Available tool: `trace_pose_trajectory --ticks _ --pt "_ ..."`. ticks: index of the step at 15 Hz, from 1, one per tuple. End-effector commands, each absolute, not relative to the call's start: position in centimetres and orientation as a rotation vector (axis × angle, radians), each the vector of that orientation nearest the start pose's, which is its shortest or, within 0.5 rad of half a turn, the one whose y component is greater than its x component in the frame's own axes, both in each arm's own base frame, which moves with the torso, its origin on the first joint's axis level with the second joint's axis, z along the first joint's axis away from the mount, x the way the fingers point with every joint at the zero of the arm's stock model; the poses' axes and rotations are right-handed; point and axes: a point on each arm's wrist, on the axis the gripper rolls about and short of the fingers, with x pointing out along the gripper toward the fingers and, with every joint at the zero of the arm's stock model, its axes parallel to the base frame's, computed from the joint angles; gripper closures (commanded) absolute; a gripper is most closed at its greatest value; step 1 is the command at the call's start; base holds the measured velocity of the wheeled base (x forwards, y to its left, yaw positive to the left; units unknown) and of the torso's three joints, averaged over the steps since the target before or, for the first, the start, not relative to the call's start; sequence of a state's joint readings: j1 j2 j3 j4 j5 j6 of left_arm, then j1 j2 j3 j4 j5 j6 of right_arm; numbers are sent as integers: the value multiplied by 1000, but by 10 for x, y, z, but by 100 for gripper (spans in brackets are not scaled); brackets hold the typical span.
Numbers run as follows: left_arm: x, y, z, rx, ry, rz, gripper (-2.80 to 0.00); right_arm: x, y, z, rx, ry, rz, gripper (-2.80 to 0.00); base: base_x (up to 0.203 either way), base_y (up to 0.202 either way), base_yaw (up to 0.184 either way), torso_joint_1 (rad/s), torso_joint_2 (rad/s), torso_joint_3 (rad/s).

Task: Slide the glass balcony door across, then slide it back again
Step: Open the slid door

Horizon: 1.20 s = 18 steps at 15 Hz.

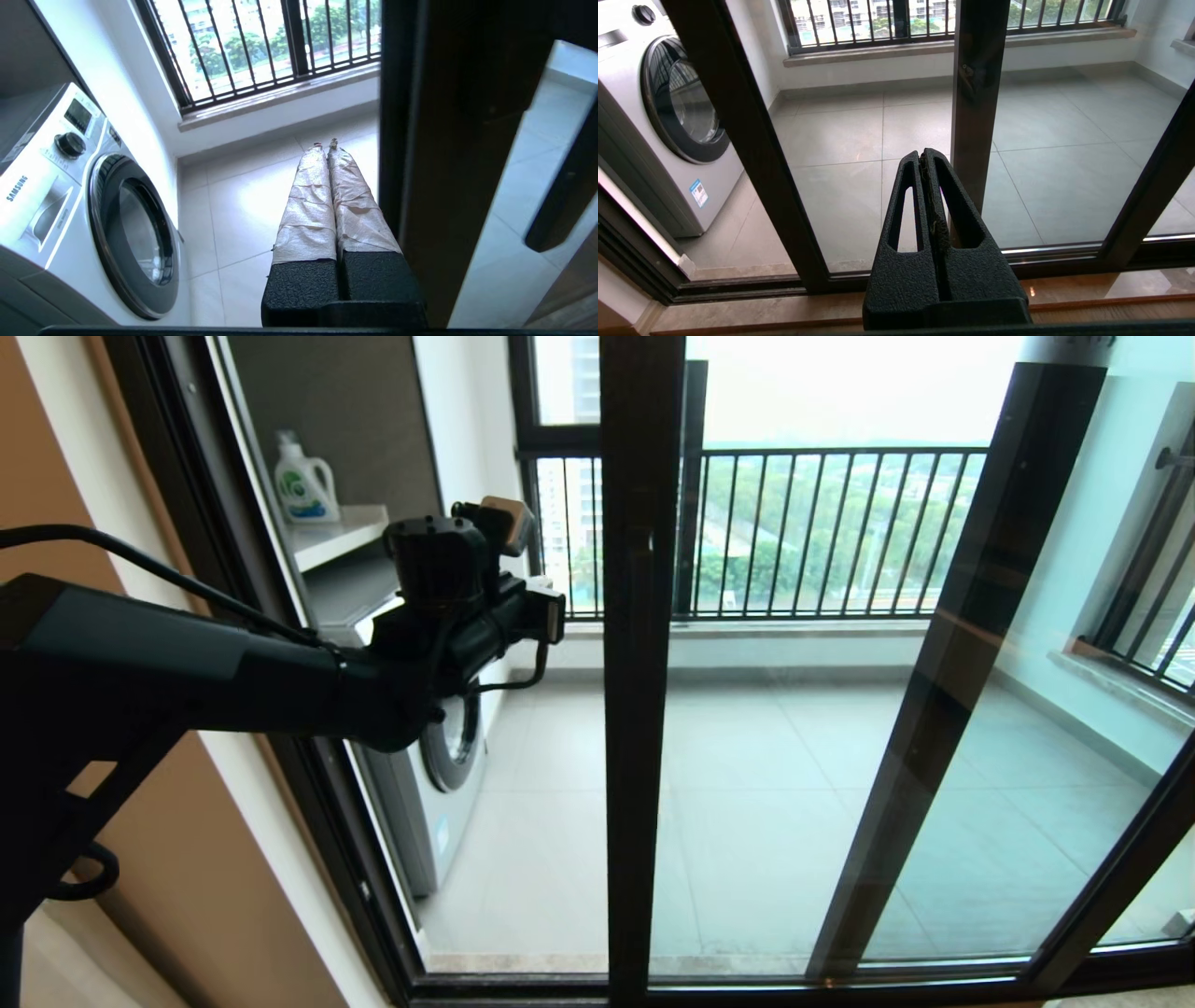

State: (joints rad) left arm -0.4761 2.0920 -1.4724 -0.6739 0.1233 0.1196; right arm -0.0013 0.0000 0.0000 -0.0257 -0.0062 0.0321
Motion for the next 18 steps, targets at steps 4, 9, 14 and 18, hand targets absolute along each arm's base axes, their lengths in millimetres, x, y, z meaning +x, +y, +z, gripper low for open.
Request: trace_pose_trajectory --ticks 4,9,14,18 --pt "400 -226 215 98 -67 -293 0 -22 0 75 32 -14 -7 0 0 0 0 0 0 0" --pt "345 -191 221 81 18 -313 0 -22 0 75 32 -14 -7 0 0 0 0 0 0 0" --pt "212 -116 252 41 -48 -395 0 -22 0 75 32 -14 -7 0 0 0 0 0 0 0" --pt "99 -56 261 0 -147 -431 0 -22 0 75 32 -14 -7 0 0 0 0 0 0 0"
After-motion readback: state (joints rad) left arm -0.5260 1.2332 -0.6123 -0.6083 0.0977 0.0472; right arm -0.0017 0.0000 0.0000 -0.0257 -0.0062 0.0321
